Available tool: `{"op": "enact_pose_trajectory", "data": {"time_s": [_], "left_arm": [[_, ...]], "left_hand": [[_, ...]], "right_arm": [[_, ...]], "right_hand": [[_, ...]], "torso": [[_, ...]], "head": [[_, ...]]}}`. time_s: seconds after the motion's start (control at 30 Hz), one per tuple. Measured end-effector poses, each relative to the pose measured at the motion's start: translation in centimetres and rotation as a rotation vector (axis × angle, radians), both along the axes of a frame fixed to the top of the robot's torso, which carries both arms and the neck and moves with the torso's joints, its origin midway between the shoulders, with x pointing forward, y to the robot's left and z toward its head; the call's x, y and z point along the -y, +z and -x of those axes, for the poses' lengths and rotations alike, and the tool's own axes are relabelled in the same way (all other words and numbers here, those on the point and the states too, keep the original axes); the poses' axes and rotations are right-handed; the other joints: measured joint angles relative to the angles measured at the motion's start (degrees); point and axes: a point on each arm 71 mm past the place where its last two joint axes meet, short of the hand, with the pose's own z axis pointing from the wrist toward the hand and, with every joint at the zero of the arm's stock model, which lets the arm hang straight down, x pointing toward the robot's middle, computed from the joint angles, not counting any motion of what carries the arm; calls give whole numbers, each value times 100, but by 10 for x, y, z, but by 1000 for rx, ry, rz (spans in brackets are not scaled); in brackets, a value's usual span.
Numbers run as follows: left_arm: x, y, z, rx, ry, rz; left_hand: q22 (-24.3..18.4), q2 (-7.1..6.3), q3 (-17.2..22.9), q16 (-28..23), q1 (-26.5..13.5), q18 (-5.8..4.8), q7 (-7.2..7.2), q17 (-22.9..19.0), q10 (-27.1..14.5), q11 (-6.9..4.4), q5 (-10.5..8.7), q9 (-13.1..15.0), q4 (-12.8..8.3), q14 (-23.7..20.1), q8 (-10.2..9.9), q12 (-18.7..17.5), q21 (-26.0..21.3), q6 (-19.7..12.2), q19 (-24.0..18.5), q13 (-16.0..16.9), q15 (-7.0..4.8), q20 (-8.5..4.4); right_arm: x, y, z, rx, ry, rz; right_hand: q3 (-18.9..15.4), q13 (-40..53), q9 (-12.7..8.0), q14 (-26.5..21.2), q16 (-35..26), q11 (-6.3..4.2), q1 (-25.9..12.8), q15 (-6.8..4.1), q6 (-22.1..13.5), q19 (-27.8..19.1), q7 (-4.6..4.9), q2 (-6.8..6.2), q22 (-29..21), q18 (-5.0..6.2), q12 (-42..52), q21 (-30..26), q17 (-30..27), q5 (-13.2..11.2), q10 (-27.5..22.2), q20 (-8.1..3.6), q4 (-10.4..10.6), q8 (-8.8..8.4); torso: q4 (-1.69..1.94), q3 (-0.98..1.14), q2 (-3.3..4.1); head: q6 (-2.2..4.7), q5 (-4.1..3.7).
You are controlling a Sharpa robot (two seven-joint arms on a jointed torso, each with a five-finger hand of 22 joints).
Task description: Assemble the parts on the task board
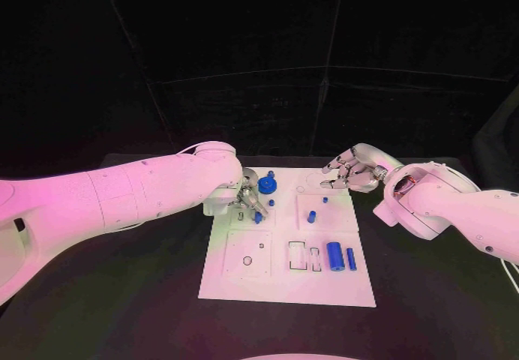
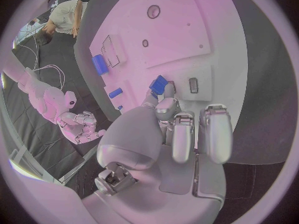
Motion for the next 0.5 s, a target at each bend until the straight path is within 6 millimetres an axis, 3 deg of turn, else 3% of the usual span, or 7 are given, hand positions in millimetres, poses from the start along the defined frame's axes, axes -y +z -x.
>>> {"op": "enact_pose_trajectory", "data": {"time_s": [0.3,0.47,0.5], "left_arm": [[-5,2,5,16,4,28],[-8,4,8,38,10,58],[-8,4,9,43,12,65]], "left_hand": [[0,-6,40,0,-2,0,-9,0,-1,1,-2,2,39,0,-19,-86,-2,-32,0,-60,0,0],[0,-157,127,0,-86,0,-19,0,-1,1,-2,100,115,0,-21,-116,-2,-43,0,-94,0,0],[0,-191,234,0,-120,1,-18,0,-2,1,-2,113,51,0,-21,-116,-2,-43,0,-98,0,0]], "right_arm": [[0,0,0,-1,-1,1],[1,0,0,-1,-2,1],[1,0,0,-1,-2,1]], "right_hand": [[-18,-1,0,0,0,0,0,0,0,0,0,0,0,0,0,0,0,0,0,0,18,0],[-18,-1,0,0,0,0,0,0,0,0,0,0,1,0,0,0,0,0,0,0,18,0],[-18,-1,0,0,0,0,0,0,0,0,0,0,0,0,0,0,-2,0,0,0,18,0]], "torso": [[0,1,1],[2,2,0],[2,3,-1]], "head": [[-2,-5],[-1,-6],[1,-6]]}}
